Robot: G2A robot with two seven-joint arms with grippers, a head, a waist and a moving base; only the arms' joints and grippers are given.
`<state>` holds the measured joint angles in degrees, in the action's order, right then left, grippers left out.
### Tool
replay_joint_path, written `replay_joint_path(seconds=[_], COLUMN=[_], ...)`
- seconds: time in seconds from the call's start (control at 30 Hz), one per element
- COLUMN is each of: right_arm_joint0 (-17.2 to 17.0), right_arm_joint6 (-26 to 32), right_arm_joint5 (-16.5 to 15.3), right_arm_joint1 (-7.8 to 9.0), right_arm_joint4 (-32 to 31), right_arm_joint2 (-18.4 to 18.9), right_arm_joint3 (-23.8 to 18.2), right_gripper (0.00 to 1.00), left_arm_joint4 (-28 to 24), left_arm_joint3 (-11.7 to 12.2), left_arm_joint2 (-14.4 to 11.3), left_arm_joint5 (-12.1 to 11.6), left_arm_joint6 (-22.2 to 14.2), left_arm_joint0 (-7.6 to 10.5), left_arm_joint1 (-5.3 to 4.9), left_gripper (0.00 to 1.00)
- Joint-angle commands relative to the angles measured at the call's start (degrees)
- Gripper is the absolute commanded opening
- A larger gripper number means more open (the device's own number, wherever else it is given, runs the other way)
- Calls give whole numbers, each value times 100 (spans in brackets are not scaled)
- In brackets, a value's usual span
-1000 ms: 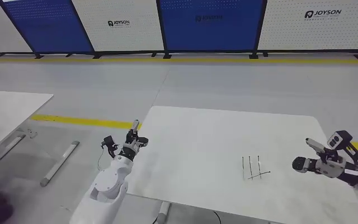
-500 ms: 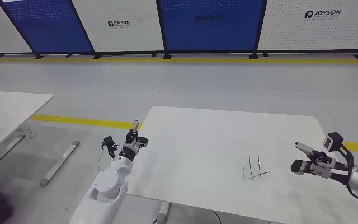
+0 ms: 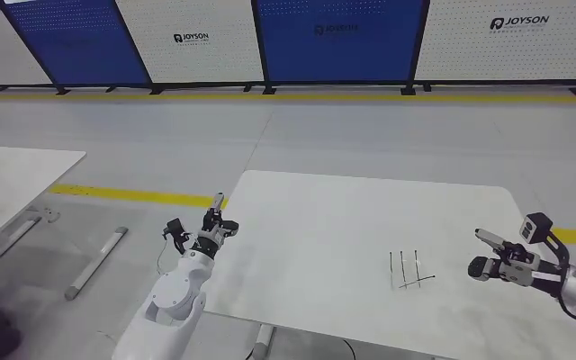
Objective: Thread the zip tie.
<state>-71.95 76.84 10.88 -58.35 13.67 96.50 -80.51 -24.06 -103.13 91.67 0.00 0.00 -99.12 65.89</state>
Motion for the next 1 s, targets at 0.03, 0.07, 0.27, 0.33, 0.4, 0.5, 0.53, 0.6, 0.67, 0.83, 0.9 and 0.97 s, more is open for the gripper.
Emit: replay_joint_path(seconds=[0.03, 0.07, 0.27, 0.33, 0.4, 0.5, 0.53, 0.6, 0.67, 0.83, 0.9, 0.97], right_arm_joint0=[0, 0, 0, 0, 0, 0, -6, -47, -32, 218, 409, 627], right_arm_joint6=[0, 0, 0, 0, 0, 0, -12, 5, 280, 280, 280, 280], right_arm_joint5=[0, 0, 0, 0, 0, 0, -30, -125, -47, 128, 31, -121], right_arm_joint1=[0, 0, 0, 0, 0, 0, 3, 25, 67, 154, 191, 199], right_arm_joint4=[-1, -1, -1, -1, -1, -1, -46, -233, -504, -794, -848, -604], right_arm_joint2=[0, 0, 0, 0, 0, 0, -14, -81, -248, -816, -1106, -1446], right_arm_joint3=[0, 0, 0, 0, 0, 0, -27, -123, -94, 412, 686, 977], right_gripper=[100, 100, 100, 100, 100, 100, 100, 100, 100, 100, 100, 100], left_arm_joint4=[0, 0, 0, 0, 0, 0, 0, 0, 0, 0, 0, 0], left_arm_joint3=[0, 0, 0, 0, 0, 0, 0, 0, 0, 0, 0, 0], left_arm_joint2=[0, 0, 0, 0, 0, 0, 0, 0, 0, 0, 0, 0], left_arm_joint5=[0, 0, 0, 0, 0, 0, 0, 0, 0, 0, 0, 0], left_arm_joint6=[0, 0, 0, 0, 0, 0, 0, 0, 0, 0, 0, 0], left_arm_joint0=[0, 0, 0, 0, 0, 0, 0, 0, 0, 0, 0, 0], left_arm_joint1=[0, 0, 0, 0, 0, 0, 0, 0, 0, 0, 0, 0], left_gripper=[100, 100, 100, 100, 100, 100, 100, 100, 100, 100, 100, 100])
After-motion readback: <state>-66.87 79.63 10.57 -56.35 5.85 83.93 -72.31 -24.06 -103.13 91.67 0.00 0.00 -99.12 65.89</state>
